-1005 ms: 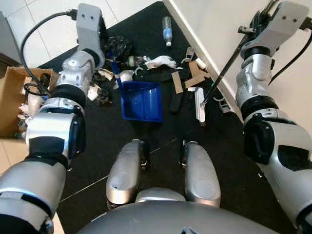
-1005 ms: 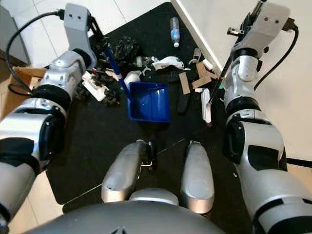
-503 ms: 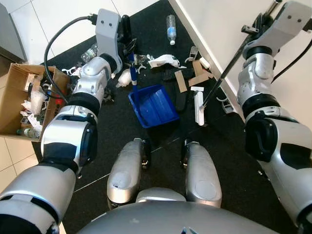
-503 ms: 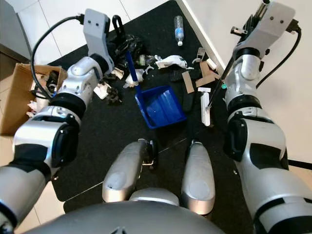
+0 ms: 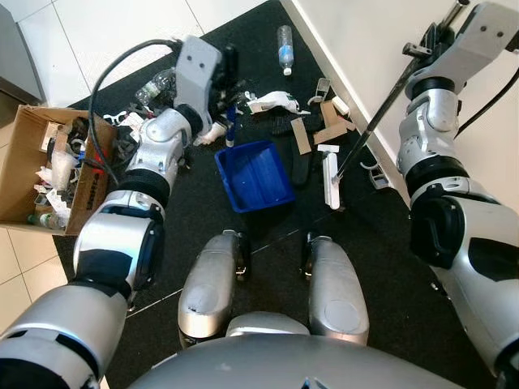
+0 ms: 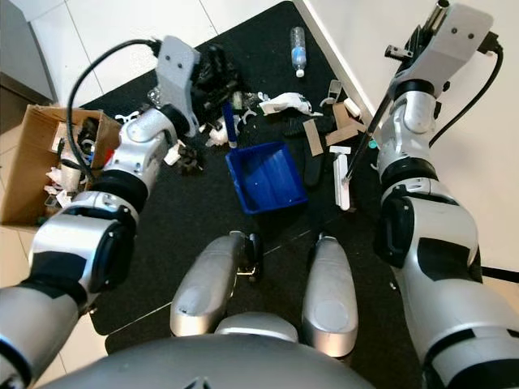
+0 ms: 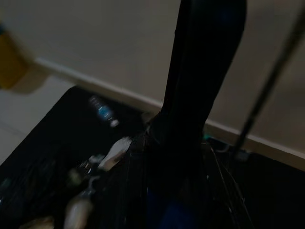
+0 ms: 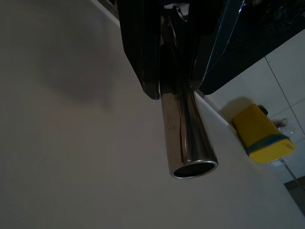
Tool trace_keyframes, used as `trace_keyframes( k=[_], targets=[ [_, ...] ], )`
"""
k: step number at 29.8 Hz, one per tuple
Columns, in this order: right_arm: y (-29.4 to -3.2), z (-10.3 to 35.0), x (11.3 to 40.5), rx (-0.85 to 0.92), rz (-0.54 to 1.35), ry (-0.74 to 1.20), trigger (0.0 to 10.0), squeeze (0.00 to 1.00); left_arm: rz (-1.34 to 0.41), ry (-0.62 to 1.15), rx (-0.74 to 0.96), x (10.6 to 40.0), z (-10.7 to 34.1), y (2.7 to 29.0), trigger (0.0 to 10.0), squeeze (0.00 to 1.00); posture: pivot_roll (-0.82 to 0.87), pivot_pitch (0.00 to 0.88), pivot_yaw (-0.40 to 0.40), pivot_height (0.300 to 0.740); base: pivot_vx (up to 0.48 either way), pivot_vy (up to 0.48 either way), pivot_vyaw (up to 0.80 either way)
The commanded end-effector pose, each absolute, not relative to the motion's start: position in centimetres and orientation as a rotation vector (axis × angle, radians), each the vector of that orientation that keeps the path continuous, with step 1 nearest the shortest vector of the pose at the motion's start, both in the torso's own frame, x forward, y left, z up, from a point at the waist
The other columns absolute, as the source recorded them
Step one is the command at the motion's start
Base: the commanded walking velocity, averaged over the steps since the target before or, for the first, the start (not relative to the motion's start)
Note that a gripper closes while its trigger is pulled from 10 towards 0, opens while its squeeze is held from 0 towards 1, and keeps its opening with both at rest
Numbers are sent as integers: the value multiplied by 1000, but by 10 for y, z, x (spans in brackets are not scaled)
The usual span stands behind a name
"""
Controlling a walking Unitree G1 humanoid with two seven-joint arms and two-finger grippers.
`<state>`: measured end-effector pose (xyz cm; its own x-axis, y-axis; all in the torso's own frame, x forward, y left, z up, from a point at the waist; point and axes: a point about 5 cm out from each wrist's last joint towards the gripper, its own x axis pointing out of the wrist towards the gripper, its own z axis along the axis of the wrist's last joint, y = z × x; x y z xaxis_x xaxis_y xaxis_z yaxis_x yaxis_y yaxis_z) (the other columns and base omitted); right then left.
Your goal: Sweep floor
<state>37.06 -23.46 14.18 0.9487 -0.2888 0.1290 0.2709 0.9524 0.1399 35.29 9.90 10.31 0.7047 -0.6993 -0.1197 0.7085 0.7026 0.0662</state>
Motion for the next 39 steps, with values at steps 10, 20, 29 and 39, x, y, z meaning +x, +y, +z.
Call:
trace_keyframes(
  k=[10,20,29,39],
  targets=[
    [-231,130,369,154,-273,-90,10000,0,-899,134,75,338,85,71,10000,0,111,206,95,740,0,0,0],
    [-230,130,369,168,-254,-92,10000,0,-1001,70,74,330,88,62,10000,0,109,216,93,740,0,0,0],
    [-229,129,369,170,-243,-88,10000,0,-1134,-65,76,321,103,36,10000,0,109,218,91,740,0,0,0],
    [-230,128,369,167,-234,-82,10000,0,-995,-21,198,326,91,47,10000,0,107,220,100,740,0,0,0]
  ],
)
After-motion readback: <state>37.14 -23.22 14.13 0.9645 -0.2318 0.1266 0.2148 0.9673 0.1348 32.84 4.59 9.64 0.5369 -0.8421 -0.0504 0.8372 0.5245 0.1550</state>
